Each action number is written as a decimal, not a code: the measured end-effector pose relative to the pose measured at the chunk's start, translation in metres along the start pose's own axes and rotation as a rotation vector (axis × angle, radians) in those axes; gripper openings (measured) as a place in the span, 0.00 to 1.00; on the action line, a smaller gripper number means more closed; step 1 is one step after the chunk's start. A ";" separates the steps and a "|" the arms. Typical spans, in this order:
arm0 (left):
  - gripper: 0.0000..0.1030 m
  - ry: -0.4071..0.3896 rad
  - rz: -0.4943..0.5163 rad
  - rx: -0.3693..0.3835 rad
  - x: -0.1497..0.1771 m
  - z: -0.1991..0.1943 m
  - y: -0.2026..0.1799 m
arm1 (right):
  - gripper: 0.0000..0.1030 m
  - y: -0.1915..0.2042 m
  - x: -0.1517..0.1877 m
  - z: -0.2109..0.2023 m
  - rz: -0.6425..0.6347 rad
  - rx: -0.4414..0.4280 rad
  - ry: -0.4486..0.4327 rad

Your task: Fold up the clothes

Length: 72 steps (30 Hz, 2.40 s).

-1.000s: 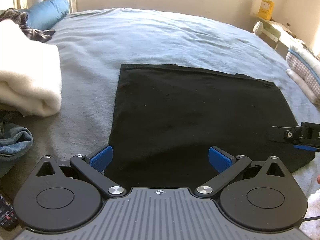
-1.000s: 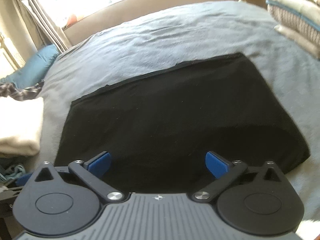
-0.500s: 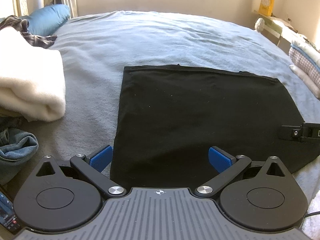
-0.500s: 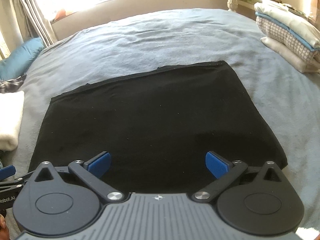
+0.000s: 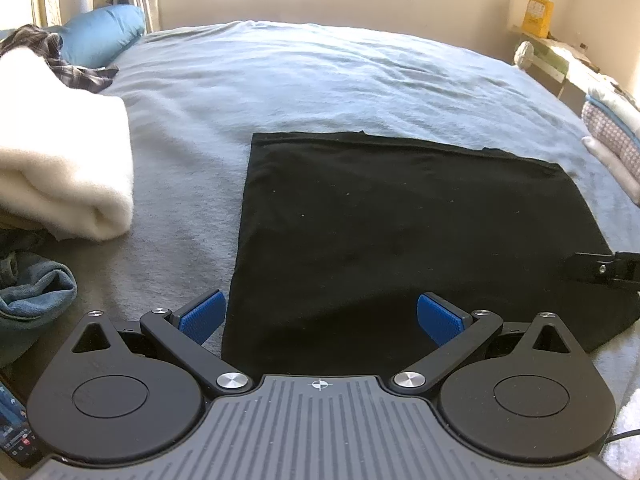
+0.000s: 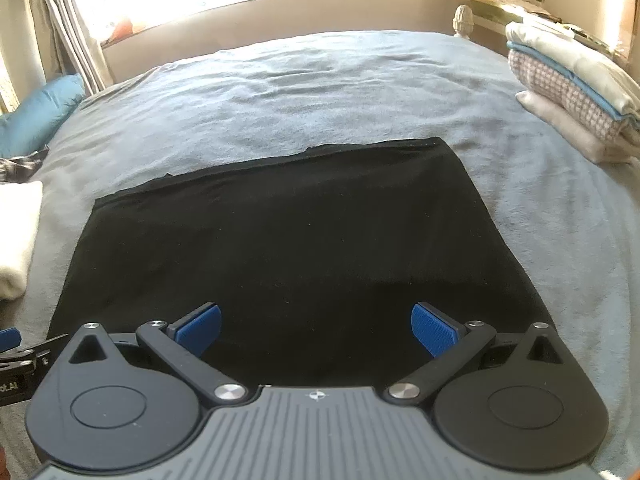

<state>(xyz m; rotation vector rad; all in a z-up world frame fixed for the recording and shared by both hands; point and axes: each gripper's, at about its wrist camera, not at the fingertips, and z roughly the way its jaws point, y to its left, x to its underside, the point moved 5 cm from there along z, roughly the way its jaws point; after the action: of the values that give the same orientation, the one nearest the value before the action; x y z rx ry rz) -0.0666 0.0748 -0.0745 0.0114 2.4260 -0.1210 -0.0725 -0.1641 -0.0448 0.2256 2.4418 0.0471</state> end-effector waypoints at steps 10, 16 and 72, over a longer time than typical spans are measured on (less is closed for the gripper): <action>1.00 0.000 0.080 -0.040 -0.006 0.012 -0.009 | 1.00 0.001 0.001 0.001 -0.030 0.028 0.013; 1.00 0.005 0.127 -0.044 -0.011 0.026 -0.022 | 1.00 -0.003 -0.002 0.006 -0.019 0.036 0.021; 0.99 0.211 0.052 -0.087 -0.017 0.061 -0.025 | 0.76 -0.006 0.000 0.034 0.011 -0.021 0.020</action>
<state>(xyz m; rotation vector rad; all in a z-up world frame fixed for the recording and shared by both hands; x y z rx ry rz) -0.0148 0.0447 -0.1075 0.0495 2.6377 0.0106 -0.0522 -0.1710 -0.0713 0.2303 2.4584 0.0799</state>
